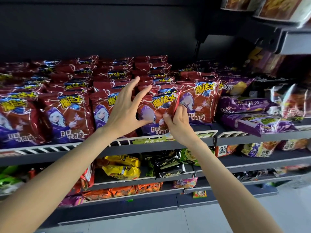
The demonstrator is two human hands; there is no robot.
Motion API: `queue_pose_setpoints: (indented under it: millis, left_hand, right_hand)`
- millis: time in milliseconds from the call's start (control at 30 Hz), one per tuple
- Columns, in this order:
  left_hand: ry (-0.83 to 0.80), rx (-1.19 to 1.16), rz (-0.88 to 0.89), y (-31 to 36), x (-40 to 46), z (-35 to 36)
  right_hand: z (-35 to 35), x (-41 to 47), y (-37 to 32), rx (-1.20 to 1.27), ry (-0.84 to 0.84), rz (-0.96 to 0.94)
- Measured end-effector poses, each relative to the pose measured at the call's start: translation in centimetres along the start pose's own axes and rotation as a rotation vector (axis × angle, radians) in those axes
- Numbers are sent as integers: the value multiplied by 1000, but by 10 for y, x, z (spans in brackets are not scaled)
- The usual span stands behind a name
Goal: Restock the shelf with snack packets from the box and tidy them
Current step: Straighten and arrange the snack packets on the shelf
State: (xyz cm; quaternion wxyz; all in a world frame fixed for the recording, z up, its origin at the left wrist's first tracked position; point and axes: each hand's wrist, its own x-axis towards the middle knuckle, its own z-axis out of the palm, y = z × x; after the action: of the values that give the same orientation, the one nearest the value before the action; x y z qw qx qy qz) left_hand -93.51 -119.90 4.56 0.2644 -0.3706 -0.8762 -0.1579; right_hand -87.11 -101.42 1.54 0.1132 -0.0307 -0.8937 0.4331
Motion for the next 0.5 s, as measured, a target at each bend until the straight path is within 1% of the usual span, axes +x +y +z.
queue_pose_setpoints:
  millis: [100, 167, 233, 300, 367, 400, 433, 500]
  left_hand:
    - [63, 110, 207, 13, 2, -4]
    - [15, 204, 315, 25, 5, -1]
    - [-65, 318, 336, 32, 7, 8]
    - [-113, 418, 320, 31, 11, 17]
    - [-132, 455, 324, 26, 17, 22]
    - [-144, 459, 344, 24, 22, 23]
    - [-159, 463, 373, 21, 26, 23]
    - [-185, 471, 449, 19, 34, 23]
  right_hand:
    - [-12, -4, 10, -87, 21, -41]
    - [-23, -8, 15, -70, 26, -53]
    - [-36, -12, 19, -59, 86, -76]
    - [-52, -16, 26, -109, 257, -114]
    - [-67, -18, 34, -174, 447, -118]
    - [-72, -18, 38, -197, 495, -104]
    - [-74, -18, 40, -218, 499, -83]
    - [-74, -14, 43, -257, 423, -26]
